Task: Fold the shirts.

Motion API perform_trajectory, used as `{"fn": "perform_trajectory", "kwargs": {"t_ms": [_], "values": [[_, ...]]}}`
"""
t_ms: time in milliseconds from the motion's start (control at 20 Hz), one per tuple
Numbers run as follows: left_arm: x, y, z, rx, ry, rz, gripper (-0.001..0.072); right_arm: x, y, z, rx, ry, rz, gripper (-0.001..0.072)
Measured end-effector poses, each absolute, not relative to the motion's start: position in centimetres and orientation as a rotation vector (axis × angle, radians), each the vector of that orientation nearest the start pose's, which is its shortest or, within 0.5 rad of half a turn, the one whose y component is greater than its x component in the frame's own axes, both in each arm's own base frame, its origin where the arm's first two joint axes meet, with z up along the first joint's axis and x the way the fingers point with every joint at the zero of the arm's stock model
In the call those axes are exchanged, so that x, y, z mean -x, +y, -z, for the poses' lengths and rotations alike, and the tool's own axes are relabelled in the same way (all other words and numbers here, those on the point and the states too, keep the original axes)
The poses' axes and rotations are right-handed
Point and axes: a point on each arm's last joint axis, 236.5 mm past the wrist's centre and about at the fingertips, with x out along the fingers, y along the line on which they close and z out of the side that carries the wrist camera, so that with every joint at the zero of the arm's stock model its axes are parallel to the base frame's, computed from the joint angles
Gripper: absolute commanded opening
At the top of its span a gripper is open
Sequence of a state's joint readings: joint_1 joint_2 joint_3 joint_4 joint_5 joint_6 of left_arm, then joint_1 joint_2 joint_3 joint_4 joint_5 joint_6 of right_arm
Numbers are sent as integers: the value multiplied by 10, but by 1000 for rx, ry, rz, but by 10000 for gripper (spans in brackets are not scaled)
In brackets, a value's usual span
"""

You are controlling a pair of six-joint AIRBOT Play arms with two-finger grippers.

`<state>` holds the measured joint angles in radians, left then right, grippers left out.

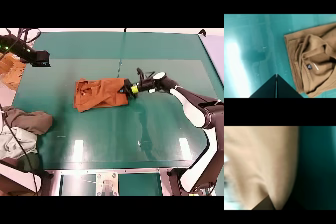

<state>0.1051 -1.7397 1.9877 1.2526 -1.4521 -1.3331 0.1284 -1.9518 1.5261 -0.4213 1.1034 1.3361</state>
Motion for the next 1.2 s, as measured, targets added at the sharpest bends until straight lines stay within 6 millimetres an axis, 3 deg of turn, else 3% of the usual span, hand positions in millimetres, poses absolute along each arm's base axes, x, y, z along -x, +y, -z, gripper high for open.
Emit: {"fn": "perform_trajectory", "kwargs": {"t_ms": [150,250,350,450,600,700,800,900,950,1100,1200], "values": [[-508,-20,-90,75,1158,302,26,-511,231,-31,-884,1188,-731,15],[-505,-21,-89,75,1169,306,27,-520,188,-84,-822,1111,-695,14],[-504,-21,-89,75,1177,307,27,-522,122,-120,-762,1062,-551,14],[-503,-21,-88,75,1181,308,26,-514,41,-136,-722,1038,-337,14],[-502,-21,-88,76,1185,309,27,-476,-97,-122,-675,1077,74,11],[-501,-21,-88,76,1190,311,27,-430,-182,-106,-657,1125,358,12],[-500,-21,-87,77,1194,312,27,-375,-247,-92,-681,1174,601,11],[-499,-21,-87,83,1197,308,26,-321,-288,-72,-738,1229,779,12],[-499,-22,-87,87,1199,306,26,-294,-299,-59,-775,1261,846,11],[-498,-22,-87,96,1204,303,27,-229,-307,-12,-871,1352,973,12],[-497,-22,-87,98,1209,304,27,-195,-299,22,-927,1407,1019,12]]}}
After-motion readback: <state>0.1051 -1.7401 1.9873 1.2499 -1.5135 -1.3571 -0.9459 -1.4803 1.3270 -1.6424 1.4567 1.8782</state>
